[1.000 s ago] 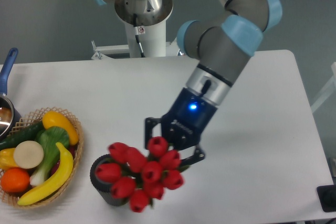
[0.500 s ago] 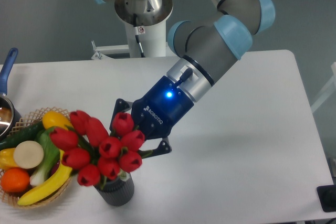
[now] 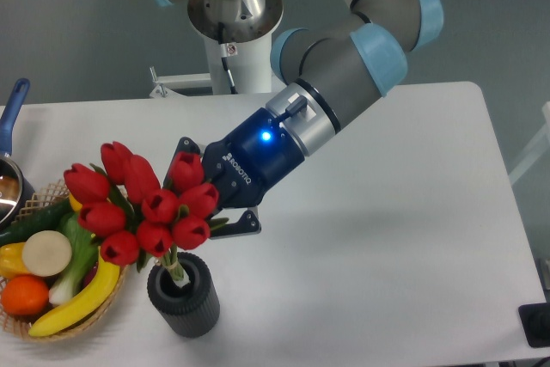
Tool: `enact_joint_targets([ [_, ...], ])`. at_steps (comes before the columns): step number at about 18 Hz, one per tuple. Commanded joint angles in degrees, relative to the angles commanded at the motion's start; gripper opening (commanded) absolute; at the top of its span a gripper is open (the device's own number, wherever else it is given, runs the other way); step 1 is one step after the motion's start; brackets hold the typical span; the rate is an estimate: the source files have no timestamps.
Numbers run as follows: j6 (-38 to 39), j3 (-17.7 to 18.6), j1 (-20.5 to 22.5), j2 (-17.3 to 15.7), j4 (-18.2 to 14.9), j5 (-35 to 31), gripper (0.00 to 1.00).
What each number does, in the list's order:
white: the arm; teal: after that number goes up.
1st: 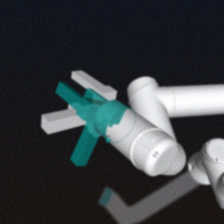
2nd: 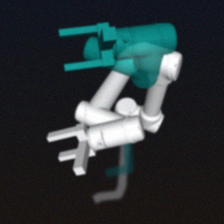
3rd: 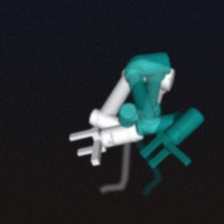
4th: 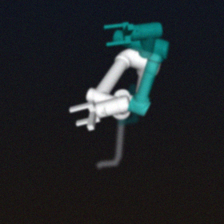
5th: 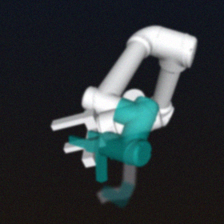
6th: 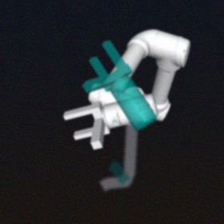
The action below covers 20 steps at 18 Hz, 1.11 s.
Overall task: Insert the flowers into the vase
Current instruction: 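Push the tulip stems down into the vase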
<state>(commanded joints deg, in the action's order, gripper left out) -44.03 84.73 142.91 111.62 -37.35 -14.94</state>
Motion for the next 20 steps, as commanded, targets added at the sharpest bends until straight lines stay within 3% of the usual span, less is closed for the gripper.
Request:
enact_joint_targets([
  [8,-1.1,0.7,-0.1,0.2,0.0,-0.1,0.12],
  [13,-2.5,1.0,-0.4,2.0,0.0,-0.3,0.14],
  [20,-9.0,6.8,-0.7,1.9,0.0,-0.4,0.15],
])
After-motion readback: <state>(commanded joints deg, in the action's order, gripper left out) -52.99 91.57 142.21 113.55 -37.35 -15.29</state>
